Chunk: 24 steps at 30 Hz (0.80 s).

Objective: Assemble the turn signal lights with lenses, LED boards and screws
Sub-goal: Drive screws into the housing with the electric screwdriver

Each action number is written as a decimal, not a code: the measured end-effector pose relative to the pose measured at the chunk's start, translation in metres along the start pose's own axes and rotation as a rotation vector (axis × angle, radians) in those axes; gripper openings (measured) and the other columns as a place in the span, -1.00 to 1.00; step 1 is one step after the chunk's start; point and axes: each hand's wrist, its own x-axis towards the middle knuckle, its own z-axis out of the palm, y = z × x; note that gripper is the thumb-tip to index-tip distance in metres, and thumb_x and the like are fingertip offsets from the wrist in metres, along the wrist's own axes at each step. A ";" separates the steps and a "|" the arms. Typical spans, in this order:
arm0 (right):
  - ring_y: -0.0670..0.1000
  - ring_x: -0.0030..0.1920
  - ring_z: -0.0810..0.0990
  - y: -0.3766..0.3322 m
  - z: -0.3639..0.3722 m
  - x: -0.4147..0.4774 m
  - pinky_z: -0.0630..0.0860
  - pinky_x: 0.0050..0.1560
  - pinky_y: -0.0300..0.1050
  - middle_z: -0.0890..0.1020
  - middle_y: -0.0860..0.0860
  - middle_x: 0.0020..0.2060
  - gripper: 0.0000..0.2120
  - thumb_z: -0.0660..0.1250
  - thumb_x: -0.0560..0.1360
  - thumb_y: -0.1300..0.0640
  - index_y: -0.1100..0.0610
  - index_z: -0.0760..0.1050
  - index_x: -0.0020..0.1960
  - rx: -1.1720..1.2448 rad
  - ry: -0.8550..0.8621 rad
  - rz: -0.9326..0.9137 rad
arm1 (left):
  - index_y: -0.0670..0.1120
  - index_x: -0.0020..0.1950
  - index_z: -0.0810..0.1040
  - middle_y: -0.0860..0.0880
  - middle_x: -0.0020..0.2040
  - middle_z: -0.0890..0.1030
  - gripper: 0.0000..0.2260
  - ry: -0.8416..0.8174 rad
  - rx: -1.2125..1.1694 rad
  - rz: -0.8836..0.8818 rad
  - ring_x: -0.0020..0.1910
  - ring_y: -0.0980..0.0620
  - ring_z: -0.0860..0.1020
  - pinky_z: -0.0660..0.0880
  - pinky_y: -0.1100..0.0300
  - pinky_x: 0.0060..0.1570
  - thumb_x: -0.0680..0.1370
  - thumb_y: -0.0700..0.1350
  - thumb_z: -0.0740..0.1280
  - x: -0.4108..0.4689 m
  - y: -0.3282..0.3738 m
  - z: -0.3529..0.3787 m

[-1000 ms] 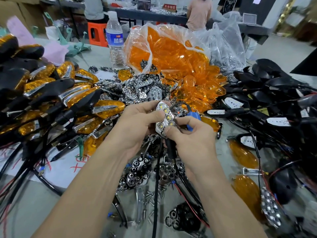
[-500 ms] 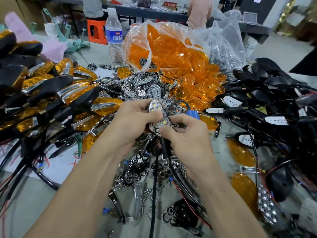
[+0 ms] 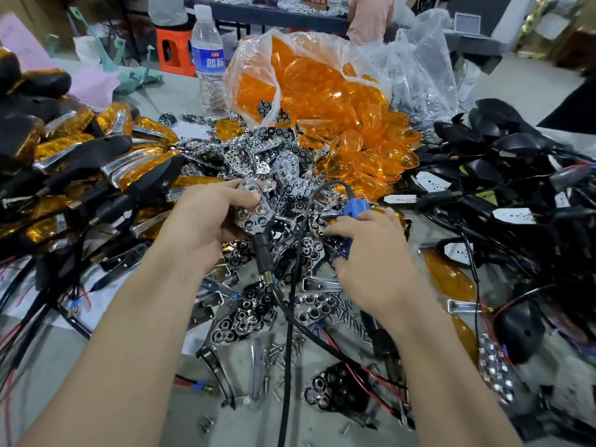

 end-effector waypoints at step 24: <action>-0.02 -0.01 0.67 0.079 -0.049 -0.022 0.65 -0.06 -0.14 0.70 -0.01 0.14 -0.52 0.29 0.47 0.41 -0.14 0.66 0.07 0.091 -0.025 0.303 | -0.07 0.05 0.68 -0.09 0.04 0.73 -0.79 -0.050 0.081 -0.022 0.01 -0.08 0.57 0.53 -0.10 0.20 0.46 -0.27 0.49 -0.018 -0.006 0.024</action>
